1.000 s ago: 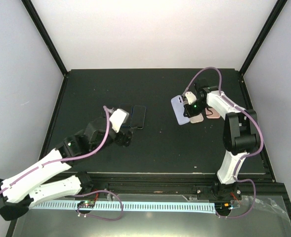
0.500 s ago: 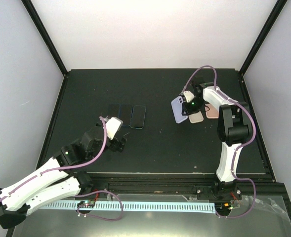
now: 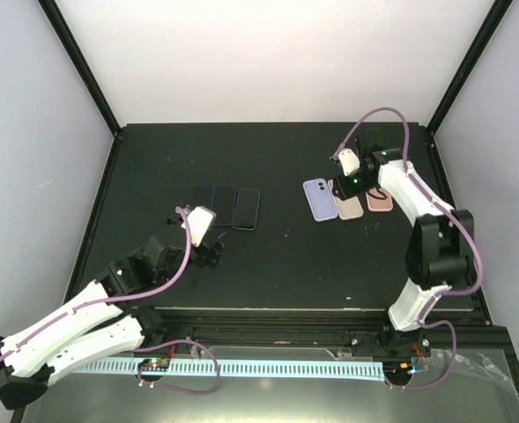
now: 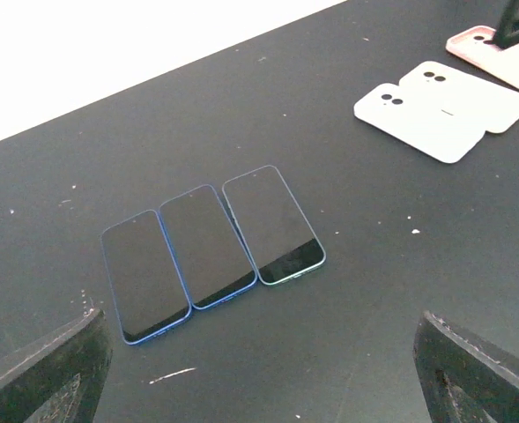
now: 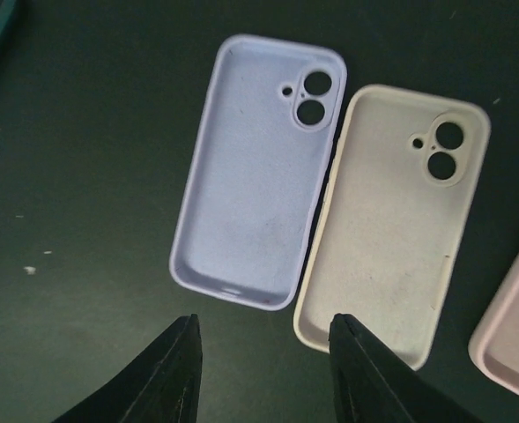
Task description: Take the phone out of the phone case
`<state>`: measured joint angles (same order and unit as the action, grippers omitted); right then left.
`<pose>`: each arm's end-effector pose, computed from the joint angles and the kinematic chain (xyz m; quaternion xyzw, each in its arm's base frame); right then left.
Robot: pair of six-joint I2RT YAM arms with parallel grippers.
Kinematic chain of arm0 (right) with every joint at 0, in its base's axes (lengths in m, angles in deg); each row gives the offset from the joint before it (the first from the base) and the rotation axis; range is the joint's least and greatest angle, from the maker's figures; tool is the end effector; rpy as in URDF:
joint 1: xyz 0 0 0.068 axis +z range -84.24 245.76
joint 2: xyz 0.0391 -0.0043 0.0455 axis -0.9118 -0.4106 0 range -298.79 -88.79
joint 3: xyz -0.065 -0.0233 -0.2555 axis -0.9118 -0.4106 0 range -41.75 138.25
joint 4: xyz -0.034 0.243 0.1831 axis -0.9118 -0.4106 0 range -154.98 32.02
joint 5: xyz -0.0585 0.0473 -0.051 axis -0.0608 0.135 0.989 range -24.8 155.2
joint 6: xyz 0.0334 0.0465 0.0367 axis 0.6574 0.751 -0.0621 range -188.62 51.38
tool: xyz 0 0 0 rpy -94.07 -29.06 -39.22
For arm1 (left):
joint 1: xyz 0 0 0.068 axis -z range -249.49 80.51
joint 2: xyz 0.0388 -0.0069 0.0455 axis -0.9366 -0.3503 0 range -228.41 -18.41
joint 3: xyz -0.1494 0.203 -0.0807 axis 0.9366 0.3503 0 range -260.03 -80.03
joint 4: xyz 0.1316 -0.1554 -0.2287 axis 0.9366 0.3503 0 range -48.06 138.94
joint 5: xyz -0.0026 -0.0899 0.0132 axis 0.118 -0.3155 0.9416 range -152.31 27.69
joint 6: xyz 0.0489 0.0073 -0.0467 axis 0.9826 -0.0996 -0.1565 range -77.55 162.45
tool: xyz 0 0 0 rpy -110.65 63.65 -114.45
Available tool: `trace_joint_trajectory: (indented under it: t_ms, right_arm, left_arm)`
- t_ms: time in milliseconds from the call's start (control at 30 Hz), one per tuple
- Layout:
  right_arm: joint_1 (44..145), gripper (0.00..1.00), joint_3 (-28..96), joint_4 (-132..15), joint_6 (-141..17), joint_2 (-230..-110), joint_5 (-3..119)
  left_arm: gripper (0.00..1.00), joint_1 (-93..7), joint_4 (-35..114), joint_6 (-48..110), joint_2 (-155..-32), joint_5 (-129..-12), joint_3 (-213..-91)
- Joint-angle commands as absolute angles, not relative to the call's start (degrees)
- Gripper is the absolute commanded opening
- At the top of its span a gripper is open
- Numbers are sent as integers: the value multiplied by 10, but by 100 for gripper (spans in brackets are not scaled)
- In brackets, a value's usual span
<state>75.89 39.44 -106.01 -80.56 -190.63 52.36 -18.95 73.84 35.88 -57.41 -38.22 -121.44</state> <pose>0.4047 0.0845 0.1982 -0.2073 0.9546 0.1069 0.1855 0.1562 -0.1548 0.2855 0.2188 0.8227 -0.0772 0.5189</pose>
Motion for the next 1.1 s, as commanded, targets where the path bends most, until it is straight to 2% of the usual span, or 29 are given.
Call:
trace_joint_trajectory:
  t_ms: [0,267,467,533,600,633,800,1067]
  right_arm:
    - [755,41,360,-1034,-810,-1805,496]
    - [753,45,246,-961,-773,-1577,420]
    - [751,59,128,-855,-725,-1402,447]
    - [752,73,80,-810,-691,-1344,476]
    - [751,97,32,-772,-659,-1293,509]
    - [751,99,12,-755,-644,-1271,522]
    - [751,100,-7,-743,-648,-1241,488]
    - [751,100,-13,-736,-608,-1211,544]
  left_arm:
    - [96,-199,738,351,-576,-340,-1213]
    - [99,-213,737,341,-569,-313,-1211]
    - [99,-254,752,309,-571,-321,-1221]
    - [99,-271,753,299,-571,-341,-1225]
    - [99,-289,750,298,-573,-357,-1223]
    - [99,-298,750,298,-576,-360,-1224]
    - [99,-351,729,316,-595,-399,-1218]
    - [99,-364,712,320,-589,-351,-1203]
